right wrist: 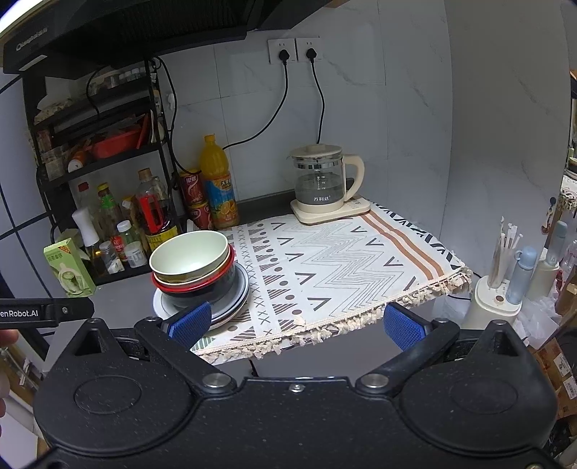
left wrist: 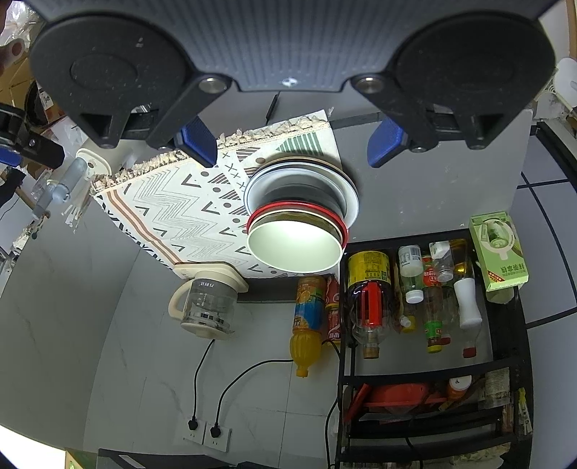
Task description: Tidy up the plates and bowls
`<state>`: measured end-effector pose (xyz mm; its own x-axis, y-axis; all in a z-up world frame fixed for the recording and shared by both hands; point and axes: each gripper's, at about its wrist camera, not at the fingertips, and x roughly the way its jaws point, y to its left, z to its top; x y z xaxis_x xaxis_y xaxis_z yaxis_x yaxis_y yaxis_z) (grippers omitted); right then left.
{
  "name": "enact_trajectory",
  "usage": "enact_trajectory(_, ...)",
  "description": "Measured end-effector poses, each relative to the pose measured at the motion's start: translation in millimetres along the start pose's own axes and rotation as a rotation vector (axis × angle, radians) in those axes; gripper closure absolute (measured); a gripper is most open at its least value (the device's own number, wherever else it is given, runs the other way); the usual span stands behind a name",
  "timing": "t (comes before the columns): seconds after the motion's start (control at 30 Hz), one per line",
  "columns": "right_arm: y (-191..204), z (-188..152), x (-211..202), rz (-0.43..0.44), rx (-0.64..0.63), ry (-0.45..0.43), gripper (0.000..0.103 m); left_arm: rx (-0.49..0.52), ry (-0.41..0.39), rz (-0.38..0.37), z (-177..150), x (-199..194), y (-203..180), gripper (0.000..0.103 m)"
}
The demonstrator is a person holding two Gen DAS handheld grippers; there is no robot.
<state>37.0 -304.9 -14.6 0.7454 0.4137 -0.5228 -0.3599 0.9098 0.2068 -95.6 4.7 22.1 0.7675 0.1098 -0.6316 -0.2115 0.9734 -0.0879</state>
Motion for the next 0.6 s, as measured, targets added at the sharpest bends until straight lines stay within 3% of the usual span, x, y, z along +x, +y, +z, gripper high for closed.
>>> enact_trajectory(0.6,3.1,1.9,-1.9,0.005,-0.029,-0.004,0.0,-0.026,-0.002,-0.007,-0.6,-6.0,3.2,0.014)
